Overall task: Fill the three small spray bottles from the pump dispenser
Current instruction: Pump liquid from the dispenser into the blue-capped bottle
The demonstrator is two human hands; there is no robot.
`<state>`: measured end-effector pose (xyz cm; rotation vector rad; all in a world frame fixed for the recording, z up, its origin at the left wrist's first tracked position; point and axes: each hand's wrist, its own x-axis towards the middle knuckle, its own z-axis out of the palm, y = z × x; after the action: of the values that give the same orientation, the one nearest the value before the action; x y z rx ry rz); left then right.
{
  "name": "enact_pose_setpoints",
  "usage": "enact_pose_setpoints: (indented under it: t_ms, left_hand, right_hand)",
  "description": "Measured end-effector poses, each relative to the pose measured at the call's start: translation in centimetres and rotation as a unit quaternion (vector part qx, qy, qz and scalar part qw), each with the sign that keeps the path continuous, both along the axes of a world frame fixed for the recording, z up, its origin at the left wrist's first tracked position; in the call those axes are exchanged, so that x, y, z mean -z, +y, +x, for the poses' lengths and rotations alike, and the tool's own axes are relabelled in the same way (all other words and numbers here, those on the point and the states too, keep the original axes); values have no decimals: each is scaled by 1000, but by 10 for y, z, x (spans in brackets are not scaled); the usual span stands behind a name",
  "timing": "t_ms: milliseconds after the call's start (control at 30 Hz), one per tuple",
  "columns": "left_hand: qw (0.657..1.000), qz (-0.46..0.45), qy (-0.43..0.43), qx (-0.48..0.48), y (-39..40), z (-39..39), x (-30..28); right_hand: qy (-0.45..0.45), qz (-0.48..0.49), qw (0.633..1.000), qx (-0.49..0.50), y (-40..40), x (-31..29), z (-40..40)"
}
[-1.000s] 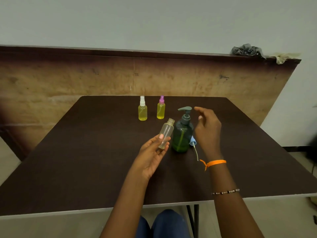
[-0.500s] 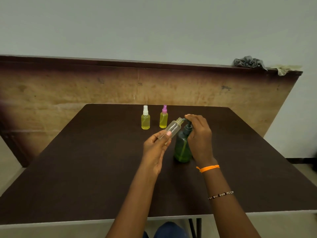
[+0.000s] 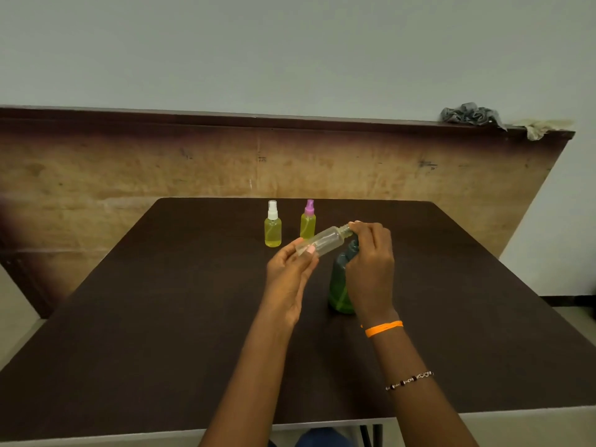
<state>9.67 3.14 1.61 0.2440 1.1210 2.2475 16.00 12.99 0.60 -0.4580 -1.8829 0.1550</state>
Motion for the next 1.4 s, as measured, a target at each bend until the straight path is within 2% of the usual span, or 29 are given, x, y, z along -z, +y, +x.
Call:
enact_pose_setpoints:
  t_ms: [133,300,533,767,967,1233,1400]
  left_hand:
    - [1000,-10,-15,1,0,0,5]
    - [1000,-1,-24,-9,-2,1,2]
    - [999,-11,-22,-23,-5,1,3]
    - [1000,15,-20,-12,-8,-2,-7]
    - [999,18,-24,-23,-7,-5,-7]
    - [999,24,-23,-15,-9,-5,-9]
    - [999,21,-30,-18,-7,-6,-5]
  right_hand:
    - [-7,-5,1000,11,0,9,-1]
    - [-30,9,999,8,0,-9,4]
    - [-11,12,999,27,2,2,0]
    - [-57,26,998,32,5,-19,4]
    - [-16,7,999,35,2,1,0]
    - [-57,13,998,19,4,-20,5]
    - [-21,8,1000,18,5,1,4]
